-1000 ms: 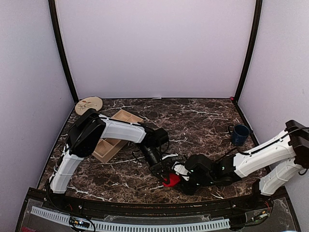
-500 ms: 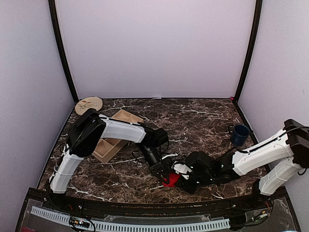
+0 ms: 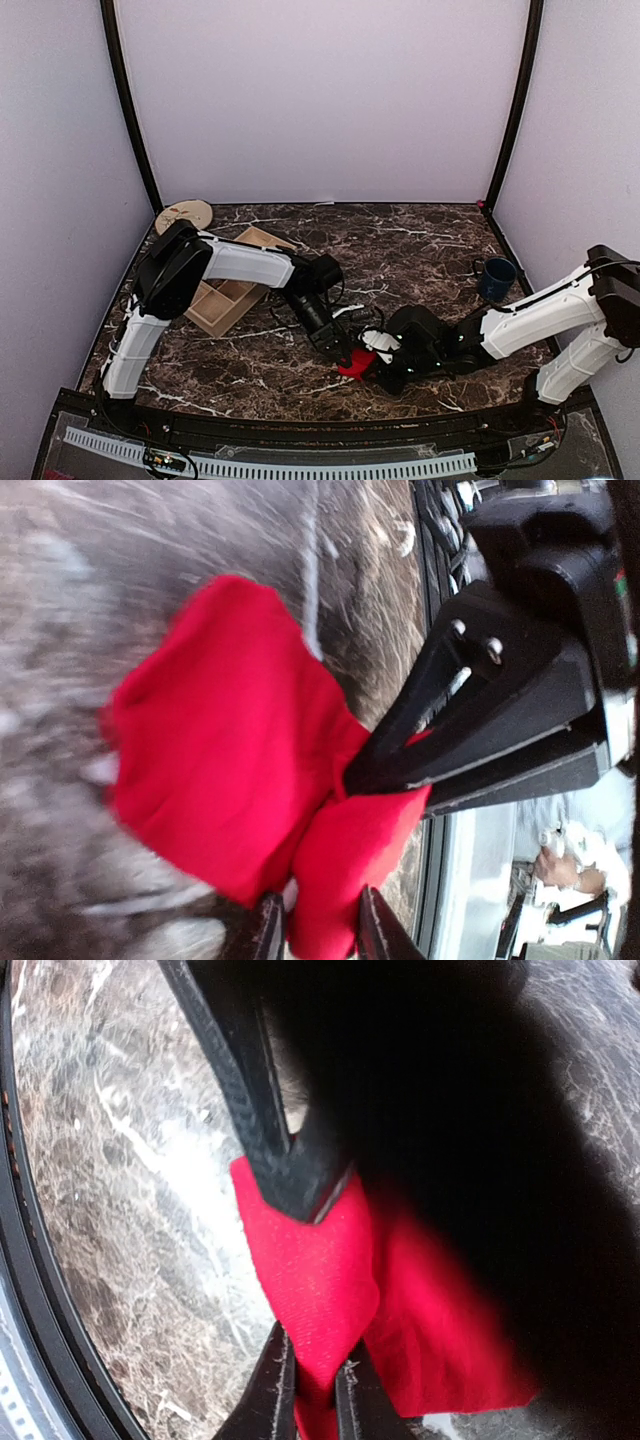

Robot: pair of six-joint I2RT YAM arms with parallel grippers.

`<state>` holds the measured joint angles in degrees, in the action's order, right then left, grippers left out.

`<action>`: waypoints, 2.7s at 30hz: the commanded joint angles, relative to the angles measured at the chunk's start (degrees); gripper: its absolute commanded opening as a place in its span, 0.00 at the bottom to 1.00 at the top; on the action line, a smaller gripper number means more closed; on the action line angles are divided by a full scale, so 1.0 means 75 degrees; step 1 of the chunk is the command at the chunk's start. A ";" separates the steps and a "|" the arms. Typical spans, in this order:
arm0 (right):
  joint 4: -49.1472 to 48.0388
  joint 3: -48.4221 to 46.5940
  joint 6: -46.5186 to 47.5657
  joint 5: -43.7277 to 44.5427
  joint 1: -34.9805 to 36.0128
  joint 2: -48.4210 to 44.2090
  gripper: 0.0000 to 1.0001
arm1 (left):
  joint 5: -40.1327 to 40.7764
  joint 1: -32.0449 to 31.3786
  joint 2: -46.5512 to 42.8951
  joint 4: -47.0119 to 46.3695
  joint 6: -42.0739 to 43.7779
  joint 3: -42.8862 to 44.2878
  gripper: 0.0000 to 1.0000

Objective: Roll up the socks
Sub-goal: Roll the sock at the center of the board.

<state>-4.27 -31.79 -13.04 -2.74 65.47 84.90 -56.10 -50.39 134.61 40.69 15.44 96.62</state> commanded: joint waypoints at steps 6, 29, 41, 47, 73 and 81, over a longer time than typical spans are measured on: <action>-0.0602 0.0448 -0.0777 -0.0613 -0.0539 0.0012 0.00 | 0.1074 0.0309 -0.1055 -0.1801 -0.0997 -0.1175 0.29; -0.2214 0.1607 -0.3124 -0.2588 -0.1473 -0.0052 0.00 | 0.3977 -0.0803 -0.3740 -0.9771 -0.0675 -0.6035 0.31; -0.2591 0.1847 -0.3625 -0.3490 -0.1760 0.0332 0.00 | 0.4093 -0.1286 -0.4001 -0.9822 0.0865 -0.6428 0.33; -0.2761 0.1820 -0.3761 -0.3861 -0.1821 0.0481 0.00 | 0.4023 -0.1638 -0.3940 -0.8702 0.2213 -0.6178 0.33; -0.2647 0.1602 -0.3700 -0.4343 -0.1848 0.0658 0.00 | 0.4270 -0.1906 -0.3396 -0.7760 0.3439 -0.5702 0.35; -0.2643 0.1561 -0.3637 -0.4502 -0.1845 0.0736 0.00 | 0.4291 -0.1906 -0.3192 -0.7680 0.3458 -0.5551 0.35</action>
<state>-26.57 -19.84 -41.04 -36.14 51.79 89.10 -22.98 -64.51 109.75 -19.14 40.71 53.54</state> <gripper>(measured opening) 0.061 0.347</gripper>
